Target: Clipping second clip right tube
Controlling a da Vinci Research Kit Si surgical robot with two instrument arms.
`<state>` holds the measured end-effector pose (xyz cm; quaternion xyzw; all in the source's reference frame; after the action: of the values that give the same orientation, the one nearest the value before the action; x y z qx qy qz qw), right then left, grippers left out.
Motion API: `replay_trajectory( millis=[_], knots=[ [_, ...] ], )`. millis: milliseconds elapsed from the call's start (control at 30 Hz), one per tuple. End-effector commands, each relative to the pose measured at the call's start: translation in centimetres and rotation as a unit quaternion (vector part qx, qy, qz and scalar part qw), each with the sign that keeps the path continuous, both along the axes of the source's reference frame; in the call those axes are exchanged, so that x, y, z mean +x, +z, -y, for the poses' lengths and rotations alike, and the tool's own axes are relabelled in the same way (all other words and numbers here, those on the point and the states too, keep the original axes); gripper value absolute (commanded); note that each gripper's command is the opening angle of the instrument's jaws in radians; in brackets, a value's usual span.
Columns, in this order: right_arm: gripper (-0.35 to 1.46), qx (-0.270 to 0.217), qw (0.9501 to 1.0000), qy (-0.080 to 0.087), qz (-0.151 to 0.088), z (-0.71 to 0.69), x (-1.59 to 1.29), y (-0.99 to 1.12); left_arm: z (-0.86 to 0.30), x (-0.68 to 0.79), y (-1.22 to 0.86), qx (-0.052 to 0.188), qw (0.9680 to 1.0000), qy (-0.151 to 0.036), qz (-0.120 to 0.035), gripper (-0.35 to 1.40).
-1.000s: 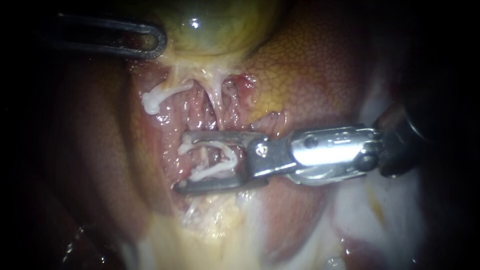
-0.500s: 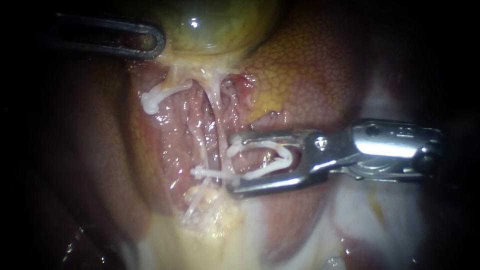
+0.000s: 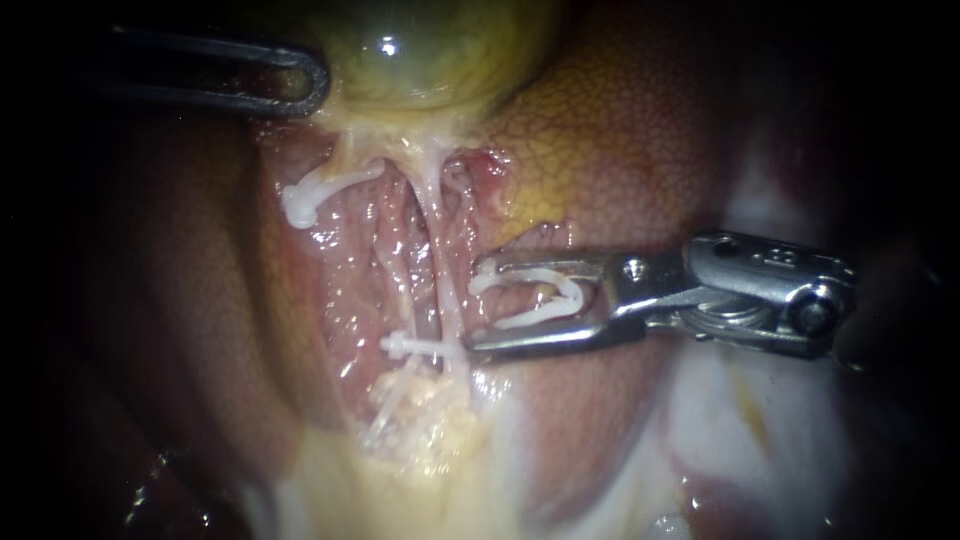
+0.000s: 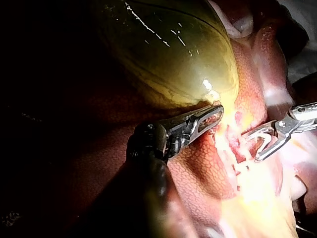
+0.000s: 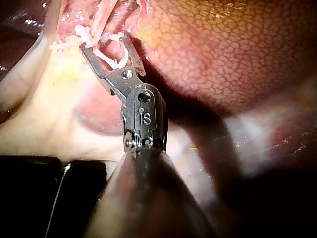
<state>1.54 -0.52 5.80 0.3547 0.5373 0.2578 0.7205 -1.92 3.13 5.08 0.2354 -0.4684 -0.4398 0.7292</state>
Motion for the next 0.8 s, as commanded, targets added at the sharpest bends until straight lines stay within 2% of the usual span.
replay_trajectory(
  millis=[33,367,633,800],
  knots=[
    [0.45,0.003,1.0,-0.001,-0.006,0.0,0.03,0.02,0.0,0.0,0.0,0.0,1.0,0.0,0.0,-0.35],
    [0.42,0.01,0.9962,-0.029,-0.081,0.01,0.35,0.13,0.0,-0.01,0.01,0.0,1.0,0.0,0.0,-0.35],
    [0.35,0.018,0.9877,-0.047,-0.148,0.03,0.45,0.1,0.0,-0.02,0.01,0.0,1.0,-0.001,0.0,-0.35],
    [0.3,0.024,0.9826,-0.061,-0.174,0.04,0.46,0.01,0.0,-0.02,0.01,0.0,1.0,-0.001,-0.001,-0.35]
  ],
)
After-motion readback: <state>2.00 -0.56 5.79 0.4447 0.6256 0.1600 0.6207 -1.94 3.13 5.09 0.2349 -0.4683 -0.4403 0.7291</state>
